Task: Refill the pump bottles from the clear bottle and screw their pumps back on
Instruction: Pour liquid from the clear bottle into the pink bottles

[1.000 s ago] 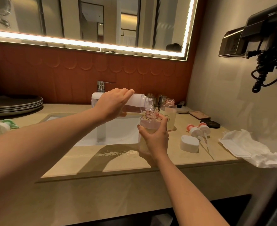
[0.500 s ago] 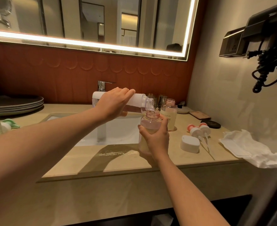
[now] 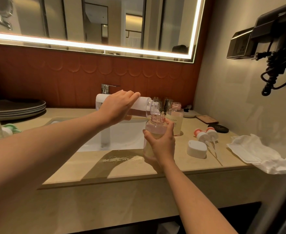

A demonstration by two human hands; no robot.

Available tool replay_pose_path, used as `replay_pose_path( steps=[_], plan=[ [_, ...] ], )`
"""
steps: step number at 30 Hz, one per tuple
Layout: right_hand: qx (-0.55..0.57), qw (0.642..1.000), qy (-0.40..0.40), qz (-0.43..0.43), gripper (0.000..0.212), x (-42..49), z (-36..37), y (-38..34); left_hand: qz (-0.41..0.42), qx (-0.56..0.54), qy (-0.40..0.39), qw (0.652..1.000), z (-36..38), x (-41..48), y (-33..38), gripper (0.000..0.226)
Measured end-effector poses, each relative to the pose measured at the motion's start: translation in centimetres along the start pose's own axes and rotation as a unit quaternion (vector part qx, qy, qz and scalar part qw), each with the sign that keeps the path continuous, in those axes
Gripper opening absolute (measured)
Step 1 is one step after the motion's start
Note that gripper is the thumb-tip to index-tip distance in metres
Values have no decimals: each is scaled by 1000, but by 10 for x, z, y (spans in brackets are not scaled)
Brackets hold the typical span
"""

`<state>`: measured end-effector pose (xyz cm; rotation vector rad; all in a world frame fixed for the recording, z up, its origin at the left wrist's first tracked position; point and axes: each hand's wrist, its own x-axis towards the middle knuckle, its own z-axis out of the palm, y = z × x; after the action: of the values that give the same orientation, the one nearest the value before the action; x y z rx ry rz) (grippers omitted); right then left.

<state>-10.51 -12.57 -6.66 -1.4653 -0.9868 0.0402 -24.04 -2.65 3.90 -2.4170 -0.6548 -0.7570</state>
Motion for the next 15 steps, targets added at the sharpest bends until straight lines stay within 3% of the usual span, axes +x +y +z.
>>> replay_pose_path(
  steps=[15],
  plan=[
    [-12,1000,-4,3,82,0,-1,1,3,11,-4,1000,0,1,0,73]
  ],
)
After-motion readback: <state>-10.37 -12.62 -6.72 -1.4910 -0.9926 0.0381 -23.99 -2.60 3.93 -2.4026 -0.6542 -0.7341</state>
